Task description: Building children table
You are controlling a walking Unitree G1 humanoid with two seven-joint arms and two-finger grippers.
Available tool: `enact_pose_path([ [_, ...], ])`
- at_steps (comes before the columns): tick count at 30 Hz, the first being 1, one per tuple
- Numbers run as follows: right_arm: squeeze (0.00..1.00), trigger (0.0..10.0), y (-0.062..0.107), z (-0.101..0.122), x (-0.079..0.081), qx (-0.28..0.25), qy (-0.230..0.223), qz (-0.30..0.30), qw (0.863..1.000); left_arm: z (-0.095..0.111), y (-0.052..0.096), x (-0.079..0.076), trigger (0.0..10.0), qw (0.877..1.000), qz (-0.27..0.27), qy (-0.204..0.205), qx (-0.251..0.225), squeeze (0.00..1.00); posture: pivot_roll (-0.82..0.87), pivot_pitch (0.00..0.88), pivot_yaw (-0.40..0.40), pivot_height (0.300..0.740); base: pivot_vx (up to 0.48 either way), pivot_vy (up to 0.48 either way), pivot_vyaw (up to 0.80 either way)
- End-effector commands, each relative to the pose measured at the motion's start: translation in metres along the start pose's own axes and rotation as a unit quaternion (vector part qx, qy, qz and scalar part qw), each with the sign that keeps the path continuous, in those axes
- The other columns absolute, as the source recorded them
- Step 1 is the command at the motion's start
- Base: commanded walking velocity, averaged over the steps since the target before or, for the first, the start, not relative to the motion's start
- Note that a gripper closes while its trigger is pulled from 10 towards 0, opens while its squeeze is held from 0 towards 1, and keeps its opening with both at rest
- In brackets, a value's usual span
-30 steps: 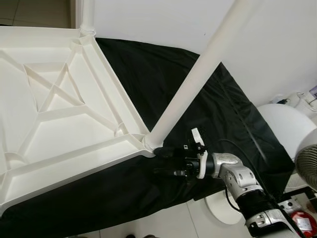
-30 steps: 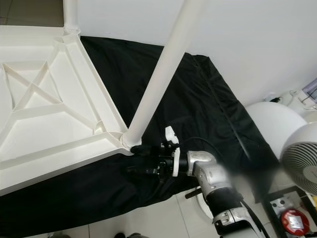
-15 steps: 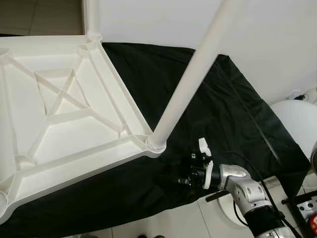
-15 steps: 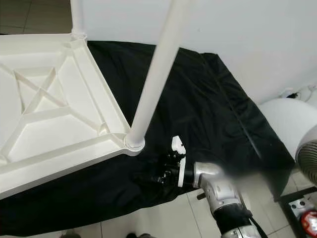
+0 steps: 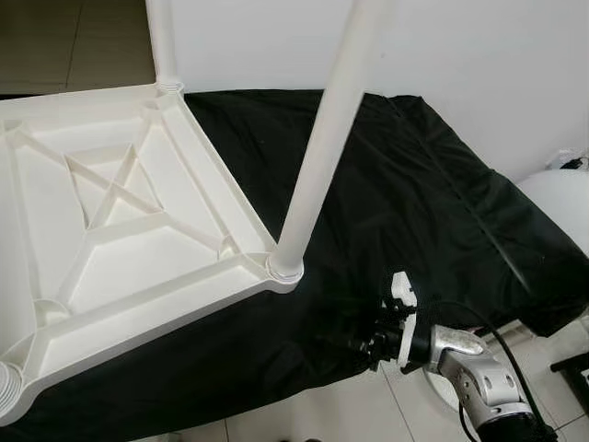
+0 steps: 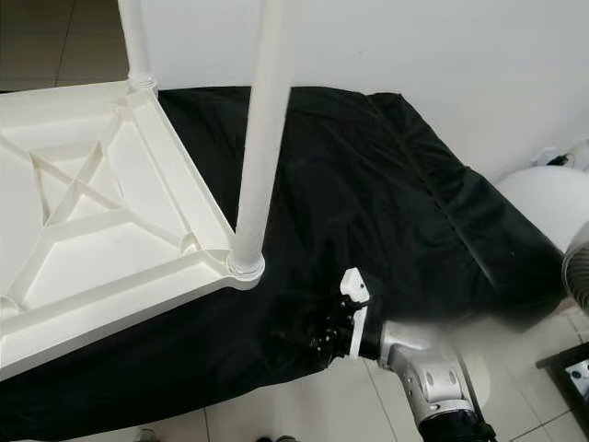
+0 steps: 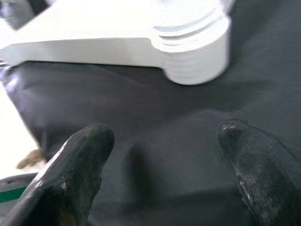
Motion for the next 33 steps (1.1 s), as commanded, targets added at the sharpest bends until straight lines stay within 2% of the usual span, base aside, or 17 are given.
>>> enact_pose_path([
  [1, 0.00, 10.0, 0.006, -0.003, -0.011, 0.009, 0.009, -0.050, 0.999, -0.015, -0.002, -0.022, 10.0, 0.997, -0.068, 0.029, 0.025, 0.00, 0.15, 0.106, -0.070, 0.740, 0.000, 0.000, 0.00],
  [4, 0.00, 10.0, 0.009, -0.004, -0.026, 0.014, 0.020, -0.118, 0.993, -0.024, -0.005, -0.043, 10.0, 0.995, -0.090, 0.045, 0.026, 0.00, 0.14, 0.098, -0.071, 0.740, 0.000, 0.000, 0.00],
  [7, 0.00, 10.0, 0.010, -0.004, -0.031, 0.012, 0.016, -0.146, 0.989, -0.028, -0.005, -0.050, 10.0, 0.993, -0.100, 0.052, 0.028, 0.00, 0.14, 0.098, -0.071, 0.740, 0.000, 0.000, 0.00],
  [8, 0.00, 10.0, 0.011, -0.002, -0.036, -0.002, 0.006, -0.180, 0.984, -0.035, -0.005, -0.066, 10.0, 0.989, -0.123, 0.073, 0.033, 0.00, 0.14, 0.096, -0.070, 0.740, 0.000, 0.000, 0.00],
  [9, 0.00, 10.0, 0.012, -0.002, -0.036, -0.015, -0.001, -0.213, 0.977, -0.047, 0.000, -0.099, 10.0, 0.978, -0.173, 0.102, 0.049, 0.00, 0.14, 0.093, -0.069, 0.740, 0.000, 0.000, 0.00],
  [10, 0.00, 10.0, 0.012, -0.002, -0.036, -0.015, -0.001, -0.213, 0.977, -0.047, 0.000, -0.099, 10.0, 0.978, -0.173, 0.102, 0.049, 0.00, 0.14, 0.093, -0.069, 0.740, 0.000, 0.000, 0.00],
  [11, 0.00, 10.0, 0.012, -0.002, -0.037, -0.015, 0.001, -0.229, 0.973, -0.052, 0.003, -0.114, 10.0, 0.972, -0.196, 0.115, 0.059, 0.00, 0.13, 0.089, -0.069, 0.740, 0.000, 0.000, 0.00],
  [13, 0.00, 10.0, 0.011, -0.002, -0.038, -0.013, 0.004, -0.239, 0.971, -0.055, 0.005, -0.123, 10.0, 0.968, -0.209, 0.121, 0.063, 0.00, 0.13, 0.089, -0.069, 0.740, 0.000, 0.000, 0.00],
  [15, 0.00, 10.0, 0.010, 0.001, -0.048, -0.022, 0.003, -0.277, 0.961, -0.061, 0.009, -0.145, 10.0, 0.956, -0.245, 0.145, 0.076, 0.00, 0.13, 0.088, -0.067, 0.740, 0.000, 0.000, 0.00],
  [19, 0.00, 10.0, 0.008, 0.007, -0.059, -0.033, 0.007, -0.315, 0.949, -0.069, 0.009, -0.161, 10.0, 0.949, -0.258, 0.161, 0.083, 0.00, 0.13, 0.082, -0.068, 0.740, 0.000, 0.000, 0.00],
  [23, 0.00, 10.0, 0.004, 0.014, -0.094, -0.017, 0.019, -0.410, 0.912, -0.076, 0.011, -0.200, 10.0, 0.931, -0.300, 0.189, 0.089, 0.00, 0.13, 0.075, -0.075, 0.740, 0.000, 0.000, 0.00],
  [24, 0.00, 10.0, 0.004, 0.014, -0.094, -0.017, 0.019, -0.410, 0.912, -0.076, 0.011, -0.200, 10.0, 0.931, -0.300, 0.189, 0.089, 0.00, 0.13, 0.075, -0.075, 0.740, 0.000, 0.000, 0.00],
  [26, 0.00, 10.0, 0.000, 0.018, -0.107, -0.012, 0.020, -0.441, 0.897, -0.074, 0.012, -0.217, 10.0, 0.922, -0.319, 0.200, 0.088, 0.00, 0.13, 0.072, -0.083, 0.740, 0.000, 0.000, 0.00],
  [27, 0.00, 10.0, 0.000, 0.018, -0.107, -0.012, 0.020, -0.441, 0.897, -0.074, 0.012, -0.217, 10.0, 0.922, -0.319, 0.200, 0.088, 0.00, 0.13, 0.072, -0.083, 0.740, 0.000, 0.000, 0.00],
  [28, 0.00, 10.0, -0.004, 0.025, -0.116, -0.010, 0.035, -0.455, 0.890, -0.072, 0.012, -0.231, 10.0, 0.916, -0.336, 0.205, 0.084, 0.00, 0.13, 0.075, -0.088, 0.740, 0.000, 0.000, 0.00],
  [30, 0.00, 10.0, -0.005, 0.027, -0.118, -0.008, 0.040, -0.458, 0.888, -0.071, 0.012, -0.235, 10.0, 0.914, -0.340, 0.207, 0.082, 0.00, 0.13, 0.075, -0.088, 0.740, 0.000, 0.000, 0.00],
  [33, 0.00, 10.0, -0.012, 0.035, -0.129, -0.002, 0.046, -0.461, 0.886, -0.068, 0.016, -0.253, 10.0, 0.900, -0.377, 0.202, 0.085, 0.00, 0.11, 0.086, -0.081, 0.740, 0.000, 0.000, 0.00],
])
Point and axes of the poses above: a point about 5 cm out from each wrist's last joint towards the gripper, its own y axis pointing back from the gripper into the wrist, its own z axis along the axis of the wrist's last joint, x = y × z, the point moved 3 cm from there along -y, pointing out of the wrist towards the gripper, and after that the axes turned 13 degrees about y, right-handed, at the moved point
